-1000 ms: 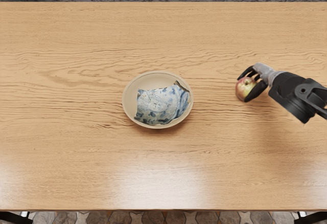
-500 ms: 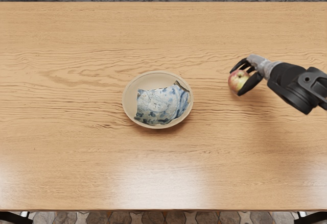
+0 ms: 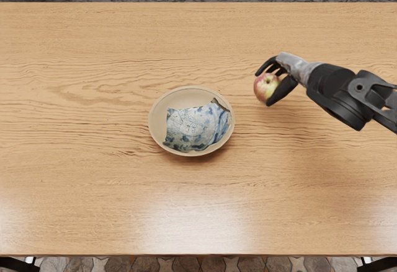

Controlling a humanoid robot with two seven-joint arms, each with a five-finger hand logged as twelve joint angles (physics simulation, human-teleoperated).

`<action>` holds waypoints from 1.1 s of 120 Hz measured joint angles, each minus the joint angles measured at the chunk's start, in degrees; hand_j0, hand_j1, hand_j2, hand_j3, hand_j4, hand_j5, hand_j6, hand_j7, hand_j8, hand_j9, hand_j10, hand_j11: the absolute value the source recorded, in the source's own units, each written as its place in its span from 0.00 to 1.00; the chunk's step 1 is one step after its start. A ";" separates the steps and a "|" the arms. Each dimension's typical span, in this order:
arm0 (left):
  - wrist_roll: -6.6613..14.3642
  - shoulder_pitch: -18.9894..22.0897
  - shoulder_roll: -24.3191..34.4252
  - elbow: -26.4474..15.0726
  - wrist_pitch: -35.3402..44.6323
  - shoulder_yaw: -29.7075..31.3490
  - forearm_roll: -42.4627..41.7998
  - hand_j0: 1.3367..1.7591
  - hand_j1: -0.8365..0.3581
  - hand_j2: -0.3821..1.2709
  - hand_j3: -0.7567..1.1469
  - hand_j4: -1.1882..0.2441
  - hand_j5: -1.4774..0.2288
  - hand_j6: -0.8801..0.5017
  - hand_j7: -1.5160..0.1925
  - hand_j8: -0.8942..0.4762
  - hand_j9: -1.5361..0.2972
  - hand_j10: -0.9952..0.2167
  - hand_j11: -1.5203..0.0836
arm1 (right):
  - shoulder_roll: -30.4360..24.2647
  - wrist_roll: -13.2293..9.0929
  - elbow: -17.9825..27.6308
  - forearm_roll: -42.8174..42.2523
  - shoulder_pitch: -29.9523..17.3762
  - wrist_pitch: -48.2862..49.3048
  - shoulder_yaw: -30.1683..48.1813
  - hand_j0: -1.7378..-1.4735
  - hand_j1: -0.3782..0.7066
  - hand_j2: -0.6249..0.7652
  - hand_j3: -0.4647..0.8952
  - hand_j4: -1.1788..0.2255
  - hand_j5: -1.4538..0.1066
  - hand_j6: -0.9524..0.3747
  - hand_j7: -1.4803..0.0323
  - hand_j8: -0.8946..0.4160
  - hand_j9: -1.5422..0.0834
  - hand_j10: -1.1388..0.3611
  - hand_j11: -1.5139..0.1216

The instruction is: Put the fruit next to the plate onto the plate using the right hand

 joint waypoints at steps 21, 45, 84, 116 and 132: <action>-0.01 0.00 0.00 0.00 0.00 0.00 0.00 0.76 0.99 0.23 0.40 0.83 0.86 0.63 0.88 0.65 0.84 0.82 0.94 | 1.55 -0.01 0.13 -0.01 0.44 -0.20 0.01 0.30 0.52 0.54 0.34 0.50 0.51 0.42 0.56 0.43 0.55 0.42 0.53; 0.00 0.00 0.00 0.00 0.00 0.00 0.00 0.76 0.99 0.23 0.40 0.83 0.86 0.63 0.88 0.65 0.84 0.82 0.94 | 3.17 -0.01 0.28 -0.01 1.07 -0.29 0.01 0.30 0.52 0.54 0.34 0.50 0.52 0.42 0.56 0.43 0.55 0.42 0.54; -0.01 0.00 0.00 0.00 0.00 0.00 0.00 0.76 0.99 0.23 0.40 0.83 0.86 0.63 0.88 0.65 0.84 0.82 0.94 | 4.50 -0.02 2.76 -0.01 1.77 -0.53 0.69 0.30 0.52 0.53 0.34 0.50 0.53 0.42 0.57 0.42 0.56 0.41 0.54; -0.01 0.00 0.00 0.00 0.00 0.00 0.00 0.76 0.99 0.23 0.40 0.83 0.86 0.63 0.88 0.65 0.84 0.82 0.94 | 7.63 0.00 3.21 -0.07 1.78 -0.61 1.78 0.30 0.52 0.55 0.34 0.50 0.53 0.42 0.57 0.42 0.56 0.41 0.54; 0.00 0.00 0.00 0.00 0.00 0.00 0.00 0.76 0.99 0.23 0.40 0.83 0.86 0.63 0.88 0.65 0.84 0.82 0.94 | 9.19 0.00 3.25 -0.08 1.71 -0.63 1.97 0.30 0.53 0.55 0.34 0.50 0.53 0.42 0.57 0.42 0.56 0.41 0.55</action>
